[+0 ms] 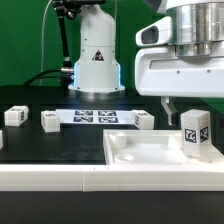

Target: Assemble one leg

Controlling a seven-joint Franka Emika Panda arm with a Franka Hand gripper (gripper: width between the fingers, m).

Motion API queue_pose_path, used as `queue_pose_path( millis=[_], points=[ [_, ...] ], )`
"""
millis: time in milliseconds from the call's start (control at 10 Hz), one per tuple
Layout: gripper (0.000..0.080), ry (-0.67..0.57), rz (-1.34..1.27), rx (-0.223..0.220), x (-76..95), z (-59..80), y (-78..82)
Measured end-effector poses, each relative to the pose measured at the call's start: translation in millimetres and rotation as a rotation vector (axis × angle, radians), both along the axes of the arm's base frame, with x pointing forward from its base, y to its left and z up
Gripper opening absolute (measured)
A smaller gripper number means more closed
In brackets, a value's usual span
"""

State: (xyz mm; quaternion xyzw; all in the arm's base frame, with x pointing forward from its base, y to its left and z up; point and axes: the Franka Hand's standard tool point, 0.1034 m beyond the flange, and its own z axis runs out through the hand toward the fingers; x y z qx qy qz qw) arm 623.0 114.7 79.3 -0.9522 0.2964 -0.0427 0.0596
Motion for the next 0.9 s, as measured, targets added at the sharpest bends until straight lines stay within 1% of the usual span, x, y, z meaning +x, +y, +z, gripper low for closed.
queue_pose_path(
  millis=[100, 400, 900],
  points=[
    [0.0648, -0.009, 0.1, -0.012, 0.6, 0.0, -2.7],
    [0.0649, -0.028, 0.322, -0.039, 0.3, -0.8, -4.0],
    [0.0649, -0.057, 0.654, -0.078, 0.2, -0.6, -1.4]
  ],
)
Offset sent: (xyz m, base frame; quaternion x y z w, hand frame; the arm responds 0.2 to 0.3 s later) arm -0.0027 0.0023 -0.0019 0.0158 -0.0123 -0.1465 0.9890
